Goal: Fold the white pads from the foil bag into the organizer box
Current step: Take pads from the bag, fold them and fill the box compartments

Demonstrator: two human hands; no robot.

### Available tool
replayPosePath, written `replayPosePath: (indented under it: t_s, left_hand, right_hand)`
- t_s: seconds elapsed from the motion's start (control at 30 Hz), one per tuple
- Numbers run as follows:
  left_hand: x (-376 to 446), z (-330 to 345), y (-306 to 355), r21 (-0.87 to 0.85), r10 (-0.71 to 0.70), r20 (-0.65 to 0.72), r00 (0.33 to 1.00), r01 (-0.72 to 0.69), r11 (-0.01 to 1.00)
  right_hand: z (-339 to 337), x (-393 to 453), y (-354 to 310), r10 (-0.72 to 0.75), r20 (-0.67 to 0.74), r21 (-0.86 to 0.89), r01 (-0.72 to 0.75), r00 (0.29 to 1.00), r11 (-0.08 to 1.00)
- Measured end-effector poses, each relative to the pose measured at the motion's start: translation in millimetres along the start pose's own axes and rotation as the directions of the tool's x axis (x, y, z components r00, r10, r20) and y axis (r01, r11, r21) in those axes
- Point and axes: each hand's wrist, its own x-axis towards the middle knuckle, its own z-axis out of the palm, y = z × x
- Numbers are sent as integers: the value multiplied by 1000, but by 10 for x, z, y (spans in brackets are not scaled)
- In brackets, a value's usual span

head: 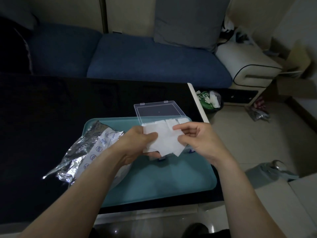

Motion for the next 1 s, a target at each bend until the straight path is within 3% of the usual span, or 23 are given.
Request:
replayPosePath:
  t_s: [0.13,0.2,0.33,0.47,0.6,0.73,0.8,0.87,1.0]
  left_hand:
    - [23,-8,2,-27,55,3,998,-55,998]
    - [5,14,11,-5,91,92,992,-91,996]
    - [-26,42,-14,119,129,299,945,-171,978]
    - [-47,-13,-19,268,122,384,915,-237,934]
    - [-88,-15,0,320,127,413,902,-274,907]
    - [-67,-20,-1,309,91,358,929,-210,928]
    - [-57,-42,-11,300,73,342,937,-183,936]
    - [-51,-58,-21,283,60,314,947,-154,947]
    - [-90,-55,16,300,68,259,963,-147,943]
  right_hand:
    - [-59,47,25,70,-14,407,-59,997,911]
    - [-18,53,21,71,0,447,-64,997,892]
    - [99,48,36,-24,-54,205,34,998,978]
    - [132,51,77,-89,-54,-27,87,995,996]
    - [138,23,55,-81,-23,-108,78,996,991]
    - [134,13,12,-162,-102,-61,157,981,986]
    - [115,15,9,-146,-123,32,151,982,988]
    - [63,28,8,-46,-106,240,71,993,968]
    - [-144,45,-11,59,-3,535,-49,998,843]
